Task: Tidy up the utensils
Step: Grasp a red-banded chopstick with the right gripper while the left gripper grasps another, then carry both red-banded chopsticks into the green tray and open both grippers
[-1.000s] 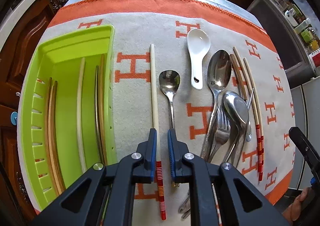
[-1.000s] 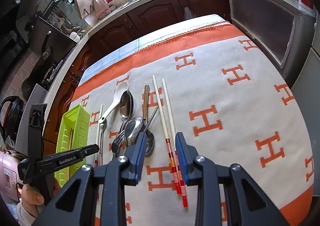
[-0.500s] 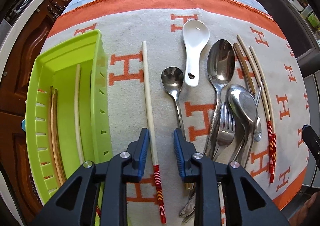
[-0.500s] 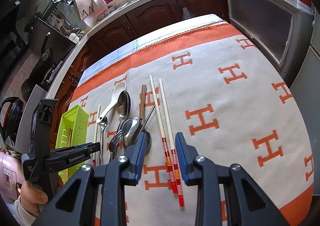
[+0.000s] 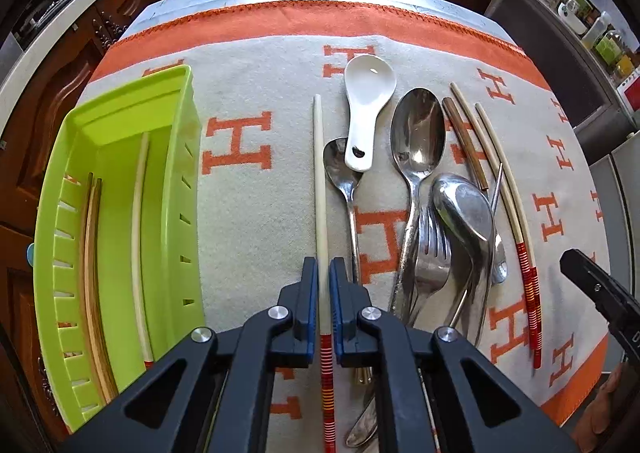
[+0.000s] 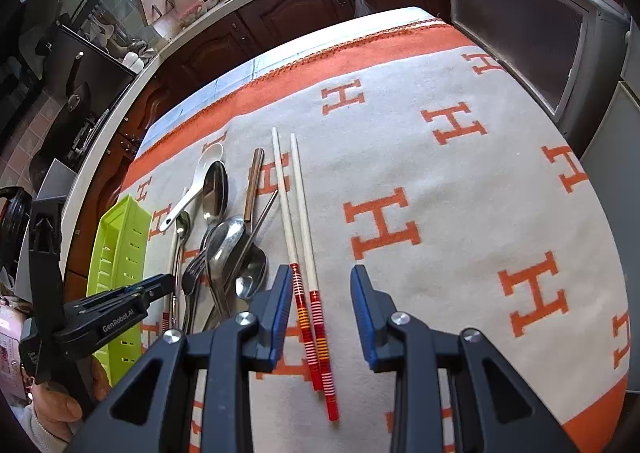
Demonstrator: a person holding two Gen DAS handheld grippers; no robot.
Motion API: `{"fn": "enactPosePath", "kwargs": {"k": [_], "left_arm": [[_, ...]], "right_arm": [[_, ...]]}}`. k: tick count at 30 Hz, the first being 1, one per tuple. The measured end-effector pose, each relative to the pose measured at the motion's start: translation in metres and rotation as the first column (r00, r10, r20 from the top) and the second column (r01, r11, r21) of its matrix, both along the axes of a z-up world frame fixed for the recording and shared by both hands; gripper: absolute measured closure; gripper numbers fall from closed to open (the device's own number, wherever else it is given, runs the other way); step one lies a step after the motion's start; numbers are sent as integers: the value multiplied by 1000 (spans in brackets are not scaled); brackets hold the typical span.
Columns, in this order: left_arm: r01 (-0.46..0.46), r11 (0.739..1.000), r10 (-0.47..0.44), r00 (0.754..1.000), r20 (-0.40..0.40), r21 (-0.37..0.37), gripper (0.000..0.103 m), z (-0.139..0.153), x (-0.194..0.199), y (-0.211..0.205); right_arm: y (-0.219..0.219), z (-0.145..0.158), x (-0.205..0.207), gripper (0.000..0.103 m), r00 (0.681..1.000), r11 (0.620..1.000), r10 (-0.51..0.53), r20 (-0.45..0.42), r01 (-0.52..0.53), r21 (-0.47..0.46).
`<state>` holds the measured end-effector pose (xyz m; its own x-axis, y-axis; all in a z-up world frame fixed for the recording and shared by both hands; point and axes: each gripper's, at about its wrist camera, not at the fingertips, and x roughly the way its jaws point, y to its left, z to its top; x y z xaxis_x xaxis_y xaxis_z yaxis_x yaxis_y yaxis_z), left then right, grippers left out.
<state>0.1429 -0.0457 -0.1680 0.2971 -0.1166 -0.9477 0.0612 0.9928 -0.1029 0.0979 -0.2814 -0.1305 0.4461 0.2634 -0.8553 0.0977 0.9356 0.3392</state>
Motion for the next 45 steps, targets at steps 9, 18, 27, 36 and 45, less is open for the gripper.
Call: {"fn": "enactPosePath", "kwargs": {"k": [9, 18, 27, 36, 45], "left_arm": [[-34, 993, 35, 999, 7, -116, 100, 9, -16, 26], [-32, 982, 45, 997, 66, -185, 100, 49, -32, 43], [-87, 978, 114, 984, 136, -191, 99, 82, -57, 85], [-153, 978, 181, 957, 225, -139, 99, 105, -78, 139], [-177, 978, 197, 955, 220, -108, 99, 91, -85, 169]], "right_arm": [[19, -18, 10, 73, 995, 988, 99, -9, -100, -116], [42, -23, 12, 92, 981, 925, 194, 27, -174, -337], [34, -7, 7, 98, 996, 965, 89, 20, -81, -250], [65, 66, -8, 98, 987, 992, 124, 100, -122, -28], [177, 77, -6, 98, 951, 947, 306, 47, -309, 82]]}}
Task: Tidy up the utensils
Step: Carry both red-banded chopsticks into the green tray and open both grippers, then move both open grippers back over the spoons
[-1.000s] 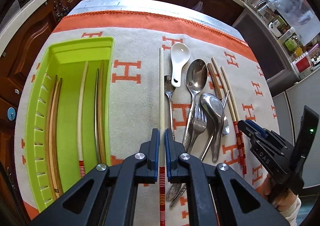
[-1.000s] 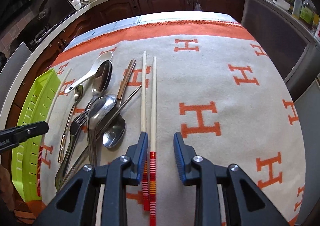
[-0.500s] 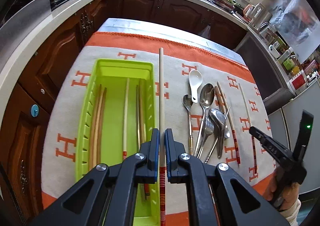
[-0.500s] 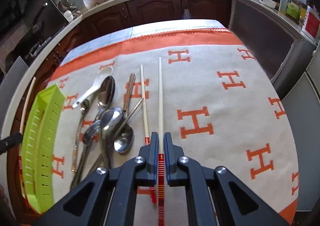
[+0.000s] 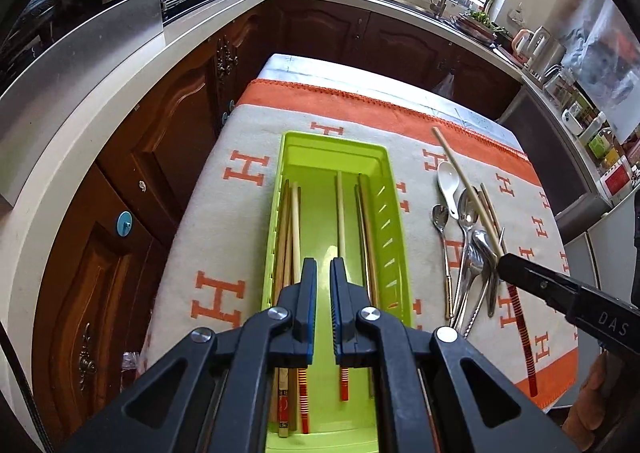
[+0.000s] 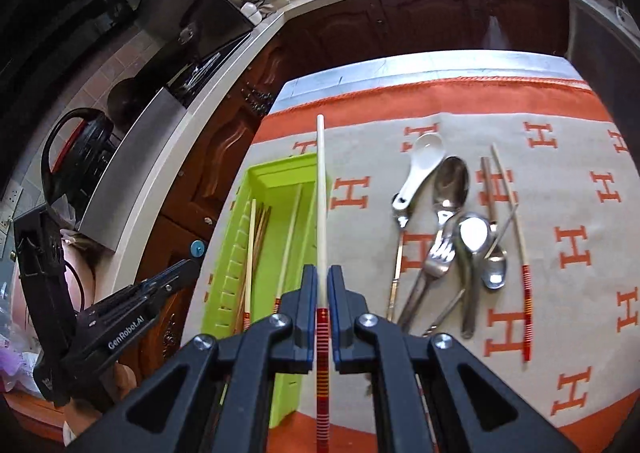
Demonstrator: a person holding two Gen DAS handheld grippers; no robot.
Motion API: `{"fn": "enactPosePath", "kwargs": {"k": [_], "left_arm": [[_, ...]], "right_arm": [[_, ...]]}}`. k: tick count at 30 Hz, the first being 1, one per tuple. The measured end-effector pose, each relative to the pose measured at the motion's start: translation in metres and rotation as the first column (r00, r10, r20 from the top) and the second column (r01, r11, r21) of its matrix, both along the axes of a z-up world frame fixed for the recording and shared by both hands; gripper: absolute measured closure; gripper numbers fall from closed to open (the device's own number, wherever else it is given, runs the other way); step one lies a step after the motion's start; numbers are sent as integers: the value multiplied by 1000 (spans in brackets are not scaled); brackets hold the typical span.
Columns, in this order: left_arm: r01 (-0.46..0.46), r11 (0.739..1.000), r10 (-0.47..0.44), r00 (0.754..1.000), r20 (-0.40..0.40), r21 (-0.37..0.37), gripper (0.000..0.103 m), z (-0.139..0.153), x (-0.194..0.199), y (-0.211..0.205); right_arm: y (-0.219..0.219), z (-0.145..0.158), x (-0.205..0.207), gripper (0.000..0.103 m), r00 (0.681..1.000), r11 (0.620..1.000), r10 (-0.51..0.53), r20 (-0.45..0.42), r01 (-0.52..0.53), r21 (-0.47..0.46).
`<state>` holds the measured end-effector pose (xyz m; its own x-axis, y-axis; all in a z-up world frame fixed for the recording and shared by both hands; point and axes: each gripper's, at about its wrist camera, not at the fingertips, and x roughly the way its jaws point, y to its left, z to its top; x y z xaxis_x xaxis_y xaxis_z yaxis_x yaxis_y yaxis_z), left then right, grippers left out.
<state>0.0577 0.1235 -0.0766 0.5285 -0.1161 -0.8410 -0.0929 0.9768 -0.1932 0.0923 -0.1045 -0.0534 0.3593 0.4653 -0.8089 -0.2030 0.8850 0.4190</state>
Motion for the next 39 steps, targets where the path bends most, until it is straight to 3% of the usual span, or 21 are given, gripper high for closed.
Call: {"fn": "enactPosePath", "kwargs": {"k": [4, 8, 11, 14, 16, 19, 22, 32, 39], "left_arm": [[7, 1000, -7, 1000, -15, 5, 99, -12, -3, 6], [4, 1000, -4, 1000, -16, 16, 95, -17, -8, 13], [-14, 999, 13, 1000, 2, 36, 84, -18, -13, 19], [-33, 998, 32, 999, 23, 53, 64, -15, -17, 24], [-43, 997, 41, 998, 37, 59, 39, -13, -19, 27], [-46, 997, 41, 997, 68, 67, 23, -9, -22, 30], [-38, 997, 33, 996, 78, 73, 18, -6, -23, 30], [-57, 996, 55, 998, 24, 65, 17, -16, -19, 30], [-45, 996, 43, 999, 28, 78, 17, -13, -21, 21]], "right_arm": [[35, -19, 2, 98, 997, 999, 43, -62, -43, -9], [59, -22, 2, 97, 996, 998, 56, -68, -58, -24], [67, -26, 4, 97, 996, 998, 52, -73, -54, -30], [71, -29, 5, 97, 995, 998, 48, -84, -51, -36], [74, -31, 6, 97, 995, 998, 47, -91, -50, -36], [76, -32, 4, 97, 994, 997, 45, -96, -51, -54], [78, -32, 2, 96, 995, 995, 50, -89, -57, -79], [65, -22, -6, 96, 999, 993, 21, -42, -26, -111], [55, -18, -11, 96, 1000, 994, 5, -19, -7, -112]]}}
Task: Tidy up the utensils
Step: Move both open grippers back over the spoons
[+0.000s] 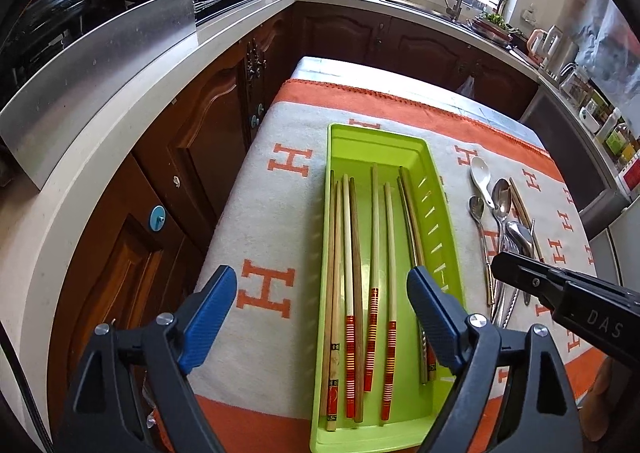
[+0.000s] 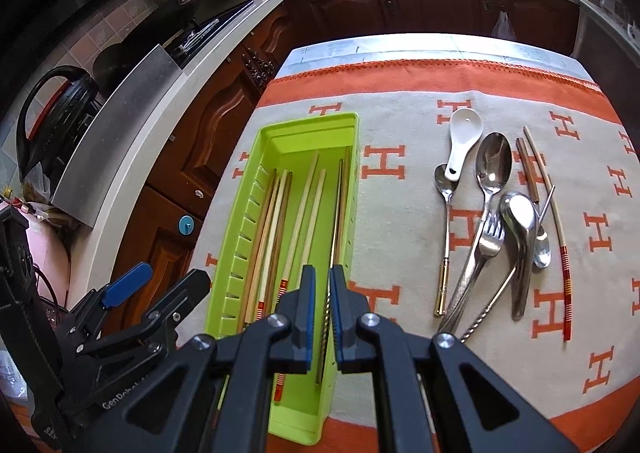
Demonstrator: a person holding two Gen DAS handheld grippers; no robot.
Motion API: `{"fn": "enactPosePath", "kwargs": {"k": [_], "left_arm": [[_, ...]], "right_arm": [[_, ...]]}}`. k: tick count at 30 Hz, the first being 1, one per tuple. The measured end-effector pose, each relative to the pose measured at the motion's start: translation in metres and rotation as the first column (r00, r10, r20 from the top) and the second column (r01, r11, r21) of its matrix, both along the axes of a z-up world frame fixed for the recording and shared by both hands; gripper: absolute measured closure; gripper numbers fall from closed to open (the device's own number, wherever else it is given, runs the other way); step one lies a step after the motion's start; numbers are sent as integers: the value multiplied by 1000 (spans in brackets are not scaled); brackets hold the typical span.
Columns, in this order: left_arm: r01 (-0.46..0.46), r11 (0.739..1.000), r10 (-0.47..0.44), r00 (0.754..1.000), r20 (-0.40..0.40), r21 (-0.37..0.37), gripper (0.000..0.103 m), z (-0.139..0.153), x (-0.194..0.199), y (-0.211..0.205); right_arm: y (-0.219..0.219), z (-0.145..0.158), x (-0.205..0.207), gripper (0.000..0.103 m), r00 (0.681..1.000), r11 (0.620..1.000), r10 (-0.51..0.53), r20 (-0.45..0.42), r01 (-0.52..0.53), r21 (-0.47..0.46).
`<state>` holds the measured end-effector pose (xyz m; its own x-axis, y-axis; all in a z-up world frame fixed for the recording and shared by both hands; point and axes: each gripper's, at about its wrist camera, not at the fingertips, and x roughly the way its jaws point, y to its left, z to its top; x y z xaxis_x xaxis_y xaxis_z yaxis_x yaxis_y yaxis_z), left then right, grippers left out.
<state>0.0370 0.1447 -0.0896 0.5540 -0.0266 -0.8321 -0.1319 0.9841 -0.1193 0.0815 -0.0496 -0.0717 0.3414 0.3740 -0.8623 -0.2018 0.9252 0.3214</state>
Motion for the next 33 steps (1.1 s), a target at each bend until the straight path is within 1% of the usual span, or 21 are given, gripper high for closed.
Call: {"fn": "enactPosePath", "kwargs": {"k": [7, 14, 24, 29, 32, 33], "left_arm": [[26, 999, -26, 1000, 4, 25, 17, 5, -2, -14], [63, 997, -63, 998, -1, 46, 17, 8, -1, -31], [139, 986, -139, 990, -6, 90, 17, 19, 10, -68], [182, 979, -183, 983, 3, 91, 17, 31, 26, -87], [212, 975, -213, 977, 7, 69, 17, 38, 41, -99], [221, 973, -222, 975, 6, 61, 17, 40, 47, -102]], "right_arm": [[-12, 3, -4, 96, 1000, 1000, -25, 13, 24, 14], [-35, 9, -8, 96, 997, 997, -69, 32, 68, 36], [-98, 11, -5, 96, 985, 984, -168, 39, 165, 70], [-131, 17, 2, 96, 978, 979, -200, 61, 197, 54], [-148, 24, 10, 95, 974, 978, -209, 85, 207, 29], [-154, 27, 14, 92, 973, 978, -211, 95, 210, 19]]}}
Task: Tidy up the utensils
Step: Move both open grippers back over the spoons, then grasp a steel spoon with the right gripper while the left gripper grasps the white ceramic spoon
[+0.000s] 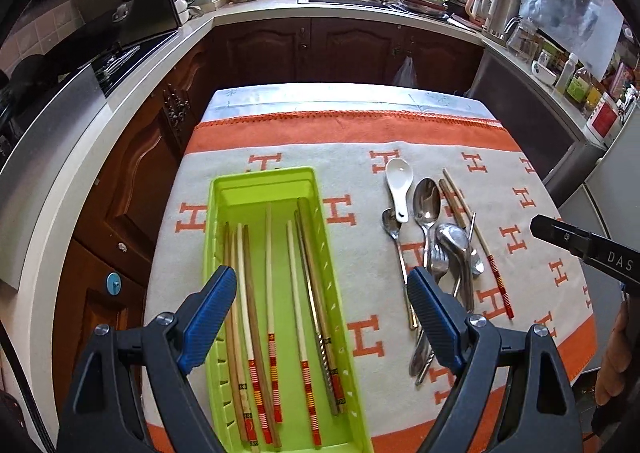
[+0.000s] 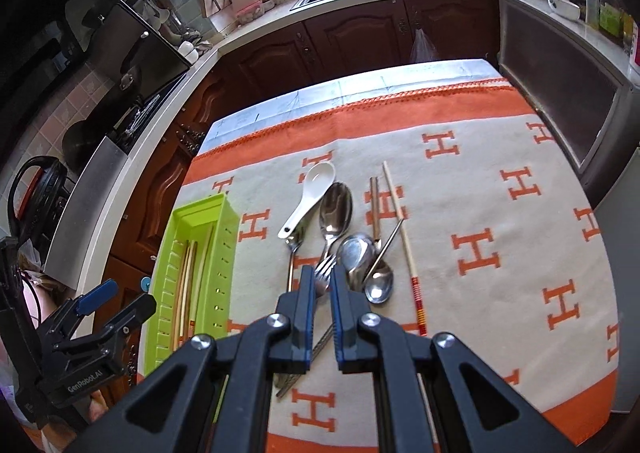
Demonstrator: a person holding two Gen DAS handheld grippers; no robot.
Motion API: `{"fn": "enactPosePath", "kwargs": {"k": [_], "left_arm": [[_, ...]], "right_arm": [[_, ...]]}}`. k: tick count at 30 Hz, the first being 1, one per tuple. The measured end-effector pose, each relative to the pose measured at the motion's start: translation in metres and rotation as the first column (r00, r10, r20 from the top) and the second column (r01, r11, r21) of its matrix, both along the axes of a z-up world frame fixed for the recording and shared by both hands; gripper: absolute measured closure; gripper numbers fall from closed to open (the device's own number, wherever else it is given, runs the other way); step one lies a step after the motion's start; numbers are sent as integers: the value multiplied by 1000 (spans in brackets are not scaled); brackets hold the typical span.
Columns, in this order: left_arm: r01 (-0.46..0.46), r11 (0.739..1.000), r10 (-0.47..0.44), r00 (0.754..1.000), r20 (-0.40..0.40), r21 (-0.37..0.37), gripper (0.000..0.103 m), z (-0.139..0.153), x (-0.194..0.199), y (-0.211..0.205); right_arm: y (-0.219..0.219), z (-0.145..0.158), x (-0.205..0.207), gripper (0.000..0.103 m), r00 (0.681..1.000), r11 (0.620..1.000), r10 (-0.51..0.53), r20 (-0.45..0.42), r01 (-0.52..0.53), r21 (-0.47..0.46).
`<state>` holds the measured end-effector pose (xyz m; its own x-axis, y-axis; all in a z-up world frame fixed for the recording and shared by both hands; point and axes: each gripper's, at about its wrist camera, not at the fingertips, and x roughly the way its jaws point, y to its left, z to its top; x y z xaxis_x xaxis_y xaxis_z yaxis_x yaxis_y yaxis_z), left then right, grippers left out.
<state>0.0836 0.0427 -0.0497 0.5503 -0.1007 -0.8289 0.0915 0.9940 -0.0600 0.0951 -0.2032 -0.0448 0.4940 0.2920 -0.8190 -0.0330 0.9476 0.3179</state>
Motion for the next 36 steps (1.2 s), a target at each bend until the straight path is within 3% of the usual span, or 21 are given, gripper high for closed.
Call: {"fn": "enactPosePath", "kwargs": {"k": [3, 12, 17, 24, 33, 36], "left_arm": [[33, 999, -34, 999, -11, -25, 17, 4, 20, -12], [97, 994, -98, 995, -17, -48, 17, 0, 93, -47], [122, 990, -127, 990, -62, -72, 26, -26, 137, -62], [91, 989, -113, 976, -186, -119, 48, -76, 177, -70], [62, 984, -98, 971, -219, -167, 48, -97, 192, -69], [52, 984, -93, 967, -237, -173, 48, -103, 196, -69]], "right_arm": [[-13, 6, 12, 76, 1000, 1000, 2, 17, -2, -18], [-22, 5, 59, 76, 995, 996, 85, 52, -86, 4], [-12, -22, 88, 76, 988, 986, 157, 11, -157, 47], [2, -71, 117, 76, 979, 977, 196, -60, -189, 103], [5, -114, 135, 76, 975, 978, 191, -114, -179, 103], [7, -119, 134, 76, 974, 975, 207, -89, -197, 106]]}}
